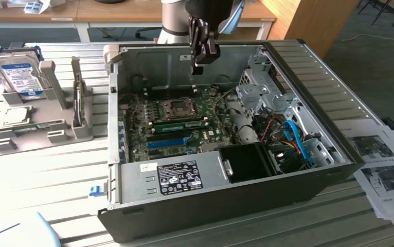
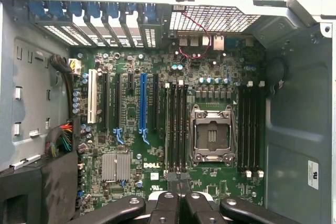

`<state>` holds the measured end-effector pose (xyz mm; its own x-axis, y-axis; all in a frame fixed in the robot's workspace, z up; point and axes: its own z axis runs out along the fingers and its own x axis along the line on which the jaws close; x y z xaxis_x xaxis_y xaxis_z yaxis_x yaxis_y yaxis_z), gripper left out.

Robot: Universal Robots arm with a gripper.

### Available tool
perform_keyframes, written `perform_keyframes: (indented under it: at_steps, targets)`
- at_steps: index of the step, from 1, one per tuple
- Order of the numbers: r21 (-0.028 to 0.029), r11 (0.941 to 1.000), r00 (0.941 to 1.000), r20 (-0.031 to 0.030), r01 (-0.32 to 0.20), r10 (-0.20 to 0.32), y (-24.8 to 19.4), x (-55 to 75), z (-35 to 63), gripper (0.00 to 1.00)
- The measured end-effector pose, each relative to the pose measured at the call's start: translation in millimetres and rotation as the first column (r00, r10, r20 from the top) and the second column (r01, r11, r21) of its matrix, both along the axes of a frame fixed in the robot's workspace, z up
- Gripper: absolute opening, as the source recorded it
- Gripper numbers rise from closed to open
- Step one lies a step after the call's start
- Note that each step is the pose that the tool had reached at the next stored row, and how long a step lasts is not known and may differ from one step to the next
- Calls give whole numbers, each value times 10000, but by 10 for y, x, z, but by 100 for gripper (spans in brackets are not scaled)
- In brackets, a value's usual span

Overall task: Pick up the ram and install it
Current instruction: 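Press down the ram until it locks into place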

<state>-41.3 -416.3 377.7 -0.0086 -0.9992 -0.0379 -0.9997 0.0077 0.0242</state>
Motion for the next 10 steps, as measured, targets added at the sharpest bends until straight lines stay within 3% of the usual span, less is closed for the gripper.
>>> perform_keyframes:
  at_steps: [10]
  targets:
    - [0,10000,10000,1,74,-74,0,0,0,10]
